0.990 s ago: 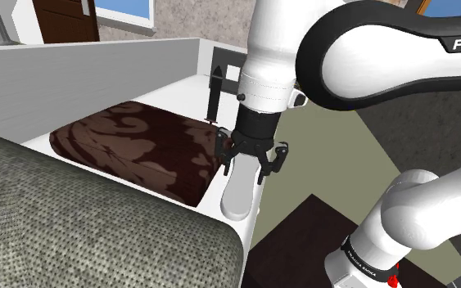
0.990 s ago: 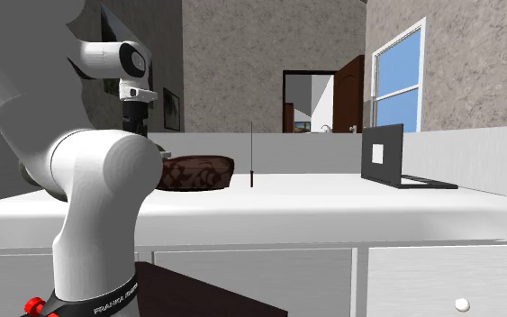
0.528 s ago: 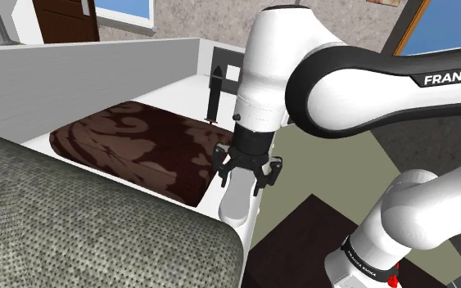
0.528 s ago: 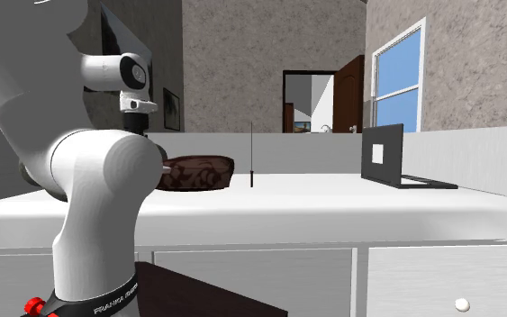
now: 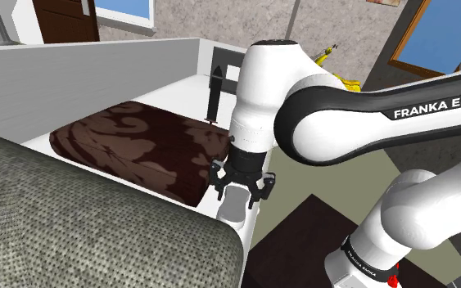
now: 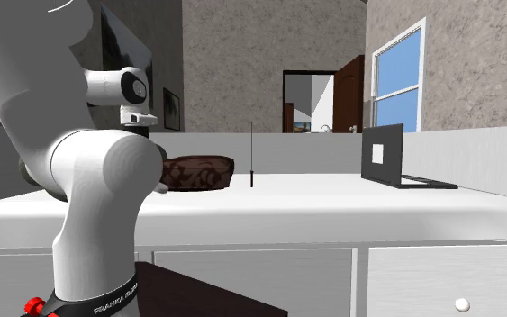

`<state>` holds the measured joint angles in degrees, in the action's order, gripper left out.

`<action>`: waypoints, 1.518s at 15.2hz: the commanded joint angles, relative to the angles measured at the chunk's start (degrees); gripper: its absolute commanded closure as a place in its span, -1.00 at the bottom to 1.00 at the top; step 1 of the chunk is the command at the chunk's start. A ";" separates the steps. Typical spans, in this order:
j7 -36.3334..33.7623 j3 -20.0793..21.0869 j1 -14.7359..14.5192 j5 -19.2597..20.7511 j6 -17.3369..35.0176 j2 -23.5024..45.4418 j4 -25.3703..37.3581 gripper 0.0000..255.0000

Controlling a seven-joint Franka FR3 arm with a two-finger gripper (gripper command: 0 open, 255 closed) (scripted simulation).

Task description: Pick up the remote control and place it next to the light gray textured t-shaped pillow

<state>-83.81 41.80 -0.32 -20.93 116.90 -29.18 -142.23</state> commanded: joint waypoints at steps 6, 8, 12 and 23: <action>-0.31 2.33 0.45 -0.39 6.19 2.70 -3.52 1.00; -0.53 3.11 0.72 -0.35 8.08 3.77 -4.36 1.00; -0.87 4.16 1.15 -0.19 10.54 5.26 -5.38 1.00; -0.84 4.16 1.16 -0.20 10.55 5.25 -5.40 -1.00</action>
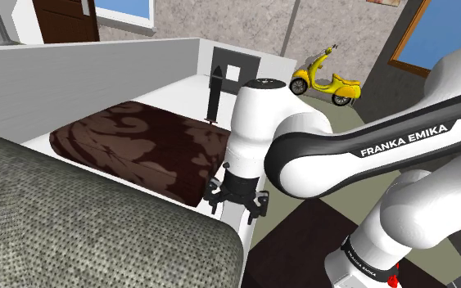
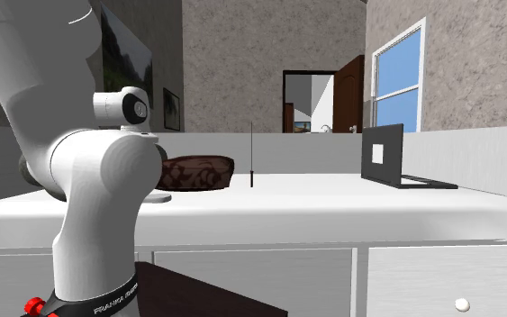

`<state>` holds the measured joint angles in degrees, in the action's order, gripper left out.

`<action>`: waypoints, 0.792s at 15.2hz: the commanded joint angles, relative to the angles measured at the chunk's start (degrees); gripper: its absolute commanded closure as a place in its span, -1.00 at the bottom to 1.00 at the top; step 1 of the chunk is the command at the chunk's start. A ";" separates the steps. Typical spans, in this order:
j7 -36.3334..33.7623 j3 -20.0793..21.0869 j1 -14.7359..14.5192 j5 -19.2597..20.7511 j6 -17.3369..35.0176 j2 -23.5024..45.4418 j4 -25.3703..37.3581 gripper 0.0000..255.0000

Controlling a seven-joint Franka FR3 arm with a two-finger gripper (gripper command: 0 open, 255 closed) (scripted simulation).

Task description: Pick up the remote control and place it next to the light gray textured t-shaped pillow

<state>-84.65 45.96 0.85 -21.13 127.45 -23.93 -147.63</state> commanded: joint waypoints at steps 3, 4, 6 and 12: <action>0.53 -1.91 -0.69 -0.17 -4.76 -2.70 2.16 -1.00; 0.72 -2.80 -0.92 -0.12 -7.05 -3.84 3.34 -1.00; 0.81 -3.49 -1.08 -0.01 -8.81 -4.64 4.31 -1.00; 0.81 -3.49 -1.08 -0.01 -8.81 -4.64 4.31 -1.00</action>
<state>-83.84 42.47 -0.23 -21.14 118.66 -28.56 -143.32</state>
